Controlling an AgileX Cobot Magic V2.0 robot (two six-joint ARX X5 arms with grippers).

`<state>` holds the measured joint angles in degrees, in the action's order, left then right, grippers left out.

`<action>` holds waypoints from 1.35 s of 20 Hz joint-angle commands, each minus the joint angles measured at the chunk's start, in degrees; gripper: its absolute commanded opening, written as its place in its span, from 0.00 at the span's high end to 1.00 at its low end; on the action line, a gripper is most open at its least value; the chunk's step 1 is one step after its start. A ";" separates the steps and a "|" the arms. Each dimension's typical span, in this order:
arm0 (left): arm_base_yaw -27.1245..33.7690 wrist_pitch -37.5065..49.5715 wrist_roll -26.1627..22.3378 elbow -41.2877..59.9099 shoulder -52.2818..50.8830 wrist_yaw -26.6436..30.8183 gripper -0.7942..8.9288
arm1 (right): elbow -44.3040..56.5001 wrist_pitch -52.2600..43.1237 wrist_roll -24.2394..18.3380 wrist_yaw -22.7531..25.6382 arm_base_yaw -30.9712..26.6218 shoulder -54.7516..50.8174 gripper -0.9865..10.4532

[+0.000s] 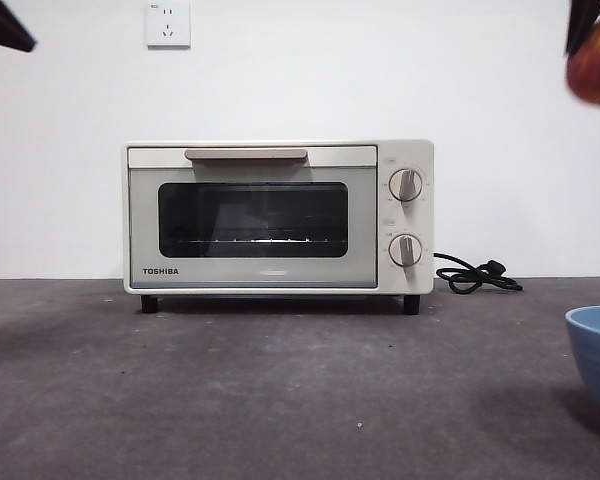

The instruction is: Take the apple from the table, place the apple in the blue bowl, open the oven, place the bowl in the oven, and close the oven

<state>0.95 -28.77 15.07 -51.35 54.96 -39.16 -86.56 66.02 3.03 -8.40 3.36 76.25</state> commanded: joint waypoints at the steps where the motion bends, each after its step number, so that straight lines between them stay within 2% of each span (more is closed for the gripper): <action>1: -1.62 5.49 4.42 -2.10 5.09 -0.31 0.92 | 0.85 1.51 -0.28 -0.33 0.57 -2.86 0.92; 4: -4.31 7.26 4.70 -8.90 14.12 -0.26 0.92 | 7.56 -0.42 0.83 -1.90 2.38 -8.94 0.92; 8: -9.33 7.21 3.78 -20.57 25.81 0.87 0.92 | 23.78 -7.80 5.40 -1.90 4.42 -17.05 0.92; 13: -13.81 7.43 3.82 -31.67 37.40 3.06 0.92 | 37.53 -10.78 7.89 -1.70 4.52 -21.49 0.92; 18: -15.93 7.78 3.91 -37.64 44.83 7.65 0.92 | 43.10 -13.22 8.98 -2.23 4.52 -22.51 0.92; 23: -16.17 11.10 4.96 -38.32 48.04 8.81 0.92 | 46.05 -15.06 8.85 -10.45 4.79 -22.51 0.92; 24: -16.17 11.15 4.94 -38.32 48.24 9.66 0.92 | 46.47 -15.52 9.05 -10.64 5.49 -22.51 0.92; 27: -16.28 12.00 4.92 -38.32 48.33 12.02 0.92 | 47.10 -15.15 10.25 -5.40 9.11 -22.40 0.92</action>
<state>-15.07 -17.43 19.75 -89.58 102.54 -27.38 -40.01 51.27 12.49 -13.80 12.40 53.91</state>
